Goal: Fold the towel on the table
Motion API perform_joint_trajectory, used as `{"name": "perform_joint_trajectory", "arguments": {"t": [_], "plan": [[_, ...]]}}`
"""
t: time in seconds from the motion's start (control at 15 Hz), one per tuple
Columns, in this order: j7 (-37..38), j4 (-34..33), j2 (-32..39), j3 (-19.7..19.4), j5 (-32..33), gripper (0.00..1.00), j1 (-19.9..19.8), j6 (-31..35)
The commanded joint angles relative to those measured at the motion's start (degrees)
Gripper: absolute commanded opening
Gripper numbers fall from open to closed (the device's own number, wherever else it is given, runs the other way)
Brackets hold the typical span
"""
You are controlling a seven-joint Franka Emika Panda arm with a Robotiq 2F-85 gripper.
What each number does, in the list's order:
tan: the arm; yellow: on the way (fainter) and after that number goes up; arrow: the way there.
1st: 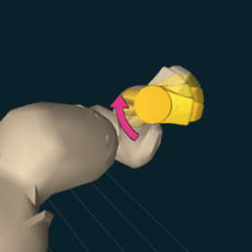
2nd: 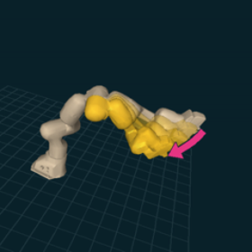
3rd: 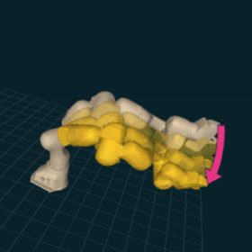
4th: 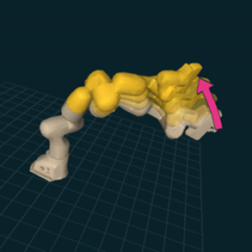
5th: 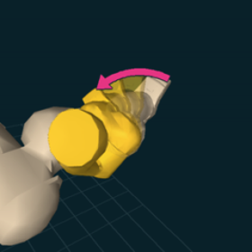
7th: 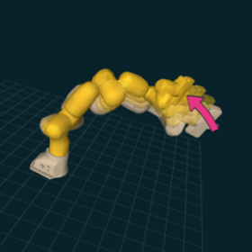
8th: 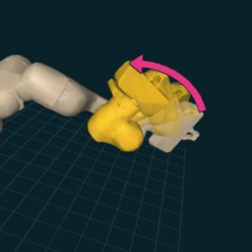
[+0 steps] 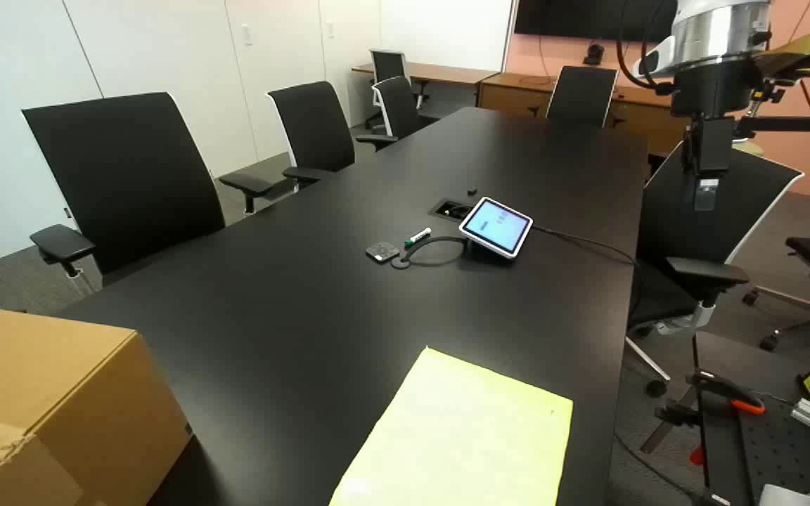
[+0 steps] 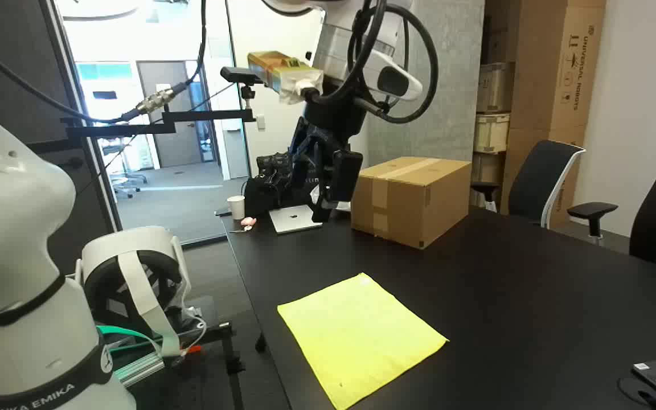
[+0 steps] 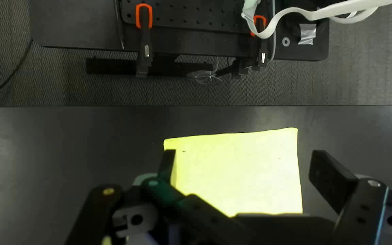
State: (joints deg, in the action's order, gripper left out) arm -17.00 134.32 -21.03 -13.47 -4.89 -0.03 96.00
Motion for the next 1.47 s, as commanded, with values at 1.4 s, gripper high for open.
{"name": "perform_joint_trajectory", "arguments": {"t": [1.4], "plan": [[-0.4, 4.2, 29.2, 12.2, -11.0, 1.00, 1.7, 34.3]]}}
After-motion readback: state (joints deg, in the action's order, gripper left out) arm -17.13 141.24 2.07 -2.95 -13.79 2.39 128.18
